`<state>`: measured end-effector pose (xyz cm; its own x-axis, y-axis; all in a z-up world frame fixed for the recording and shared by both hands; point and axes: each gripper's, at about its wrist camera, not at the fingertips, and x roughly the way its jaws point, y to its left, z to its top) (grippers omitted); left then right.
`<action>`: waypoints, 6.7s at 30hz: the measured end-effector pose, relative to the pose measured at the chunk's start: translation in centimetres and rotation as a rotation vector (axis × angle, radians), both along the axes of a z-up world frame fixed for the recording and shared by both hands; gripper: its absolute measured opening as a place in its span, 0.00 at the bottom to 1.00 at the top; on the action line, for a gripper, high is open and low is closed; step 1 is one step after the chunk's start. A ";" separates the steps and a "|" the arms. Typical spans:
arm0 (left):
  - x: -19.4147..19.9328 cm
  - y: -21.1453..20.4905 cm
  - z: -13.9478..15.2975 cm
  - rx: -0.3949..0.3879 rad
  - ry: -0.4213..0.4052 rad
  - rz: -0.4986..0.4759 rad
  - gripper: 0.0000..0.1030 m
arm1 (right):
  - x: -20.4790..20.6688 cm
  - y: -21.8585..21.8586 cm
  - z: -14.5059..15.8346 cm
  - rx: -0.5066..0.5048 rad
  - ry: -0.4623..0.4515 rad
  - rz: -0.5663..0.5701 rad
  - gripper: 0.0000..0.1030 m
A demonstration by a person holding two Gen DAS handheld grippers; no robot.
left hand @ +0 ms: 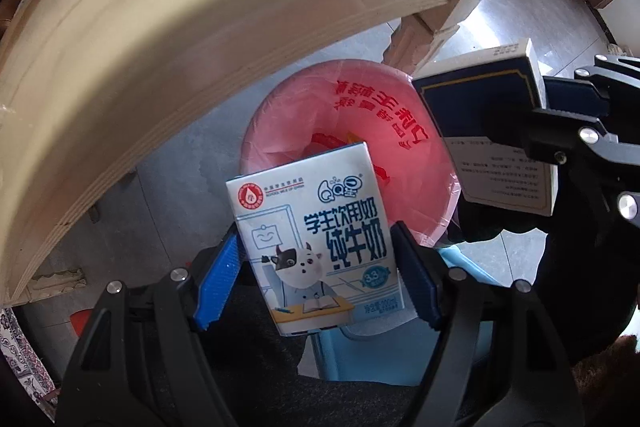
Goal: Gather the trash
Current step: 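Carry the milk carton with the left tool while the right tool carries the white box to the bin, then open the left tool to drop the milk carton while the right tool drops the white box, then move both open tools back over the table toward the tissue and card box, then grasp the crumpled tissue with the left tool while the right tool grasps the purple card box, then carry the tissue with the left tool while the right tool carries the card box over the bin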
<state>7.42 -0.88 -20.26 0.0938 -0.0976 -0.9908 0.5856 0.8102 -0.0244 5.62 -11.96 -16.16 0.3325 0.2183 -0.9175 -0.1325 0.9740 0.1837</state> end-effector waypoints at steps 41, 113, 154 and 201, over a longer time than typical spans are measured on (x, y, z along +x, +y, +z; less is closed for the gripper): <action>2.6 -1.0 -8.1 0.062 0.150 0.021 0.78 | 3.7 -2.8 -10.9 0.003 0.150 -0.124 0.53; 30.1 -10.2 10.3 0.238 0.111 -0.522 0.84 | 18.9 7.2 14.3 -0.112 0.095 1.097 0.91; 31.2 -9.2 6.1 0.200 0.061 -0.739 0.79 | 20.0 8.1 4.8 -0.298 -0.003 1.227 0.69; 22.8 -2.6 18.7 -0.117 -0.126 -0.222 0.12 | 17.4 -0.9 15.0 -0.186 -0.267 0.454 0.66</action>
